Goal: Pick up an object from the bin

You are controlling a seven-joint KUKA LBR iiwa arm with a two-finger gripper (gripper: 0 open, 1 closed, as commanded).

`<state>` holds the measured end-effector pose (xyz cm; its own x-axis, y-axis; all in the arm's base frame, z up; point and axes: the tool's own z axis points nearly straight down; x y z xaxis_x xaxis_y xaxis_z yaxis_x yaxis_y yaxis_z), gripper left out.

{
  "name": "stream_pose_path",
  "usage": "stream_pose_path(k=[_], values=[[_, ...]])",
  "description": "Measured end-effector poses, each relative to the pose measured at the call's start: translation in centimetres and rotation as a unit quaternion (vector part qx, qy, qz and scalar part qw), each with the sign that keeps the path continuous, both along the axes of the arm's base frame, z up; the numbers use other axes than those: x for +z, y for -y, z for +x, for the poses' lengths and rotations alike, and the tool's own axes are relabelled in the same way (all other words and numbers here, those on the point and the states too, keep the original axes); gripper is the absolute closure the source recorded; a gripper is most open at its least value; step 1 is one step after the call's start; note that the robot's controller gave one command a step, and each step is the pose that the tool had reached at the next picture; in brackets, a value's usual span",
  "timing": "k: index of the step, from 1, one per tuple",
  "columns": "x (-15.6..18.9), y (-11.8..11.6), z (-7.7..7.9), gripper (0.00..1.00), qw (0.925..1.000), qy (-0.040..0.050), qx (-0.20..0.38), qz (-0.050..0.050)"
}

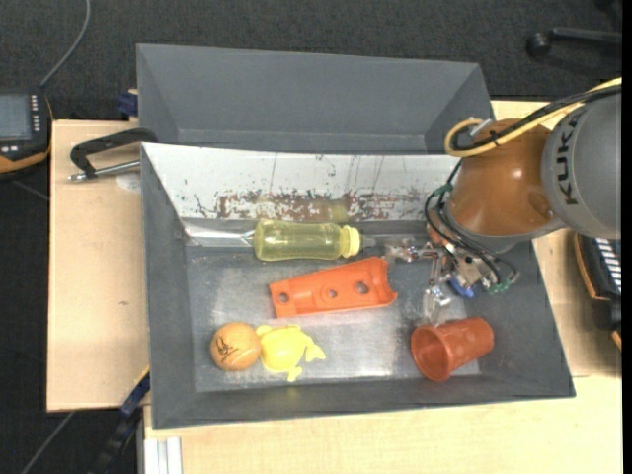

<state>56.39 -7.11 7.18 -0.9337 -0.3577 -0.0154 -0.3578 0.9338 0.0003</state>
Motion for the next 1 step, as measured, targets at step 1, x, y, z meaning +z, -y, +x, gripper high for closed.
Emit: stream_pose_path(k=[1], values=[[0.17, -0.4, 1.34, 0.0, 0.9989, 0.0012, 0.046, -0.002]])
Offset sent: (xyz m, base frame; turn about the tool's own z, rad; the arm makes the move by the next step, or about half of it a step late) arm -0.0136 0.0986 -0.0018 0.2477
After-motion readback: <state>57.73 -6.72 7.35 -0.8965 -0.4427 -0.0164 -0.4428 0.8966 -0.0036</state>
